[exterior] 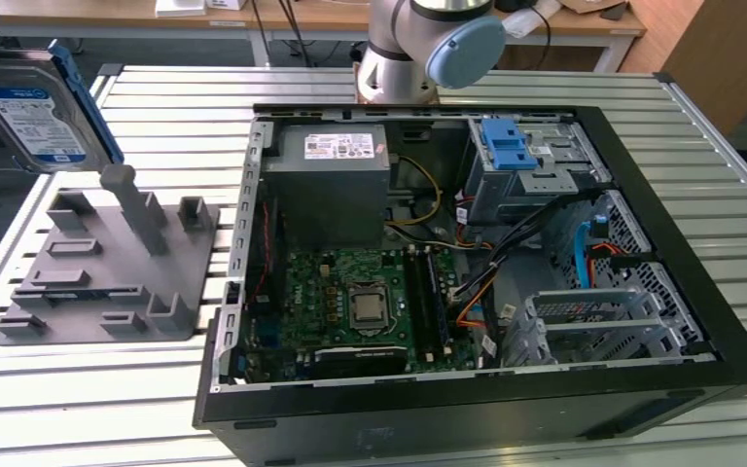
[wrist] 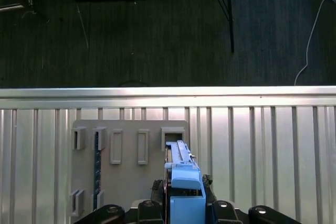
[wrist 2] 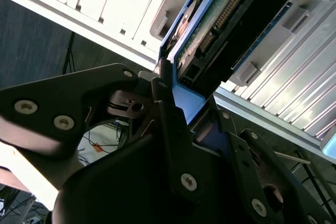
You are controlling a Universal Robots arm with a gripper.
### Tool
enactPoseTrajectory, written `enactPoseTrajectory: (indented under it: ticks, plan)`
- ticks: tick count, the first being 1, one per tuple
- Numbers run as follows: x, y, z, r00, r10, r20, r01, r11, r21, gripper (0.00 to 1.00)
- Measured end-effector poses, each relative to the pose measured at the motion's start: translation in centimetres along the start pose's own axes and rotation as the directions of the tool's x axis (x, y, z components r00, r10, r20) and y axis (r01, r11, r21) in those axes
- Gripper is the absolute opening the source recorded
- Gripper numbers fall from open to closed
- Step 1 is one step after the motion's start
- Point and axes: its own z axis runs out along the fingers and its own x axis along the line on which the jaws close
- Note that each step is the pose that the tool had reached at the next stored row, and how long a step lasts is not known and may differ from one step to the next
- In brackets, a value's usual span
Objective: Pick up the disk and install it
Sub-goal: 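Pick up the disk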
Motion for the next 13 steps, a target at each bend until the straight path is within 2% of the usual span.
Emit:
enactPoseTrajectory:
  ticks: [7, 9, 13]
  plan:
    - [0.00, 0.00, -0.11, 1.0000, 0.000, -0.0001, 0.000, 1.0000, -0.0003, 0.36]
    - [-0.01, 0.01, -0.43, 1.0000, 0.000, -0.0001, 0.000, 1.0000, -0.0002, 0.36]
    - [-0.01, 0.02, -0.50, 1.0000, 0.000, -0.0001, 0.000, 1.0000, -0.0003, 0.36]
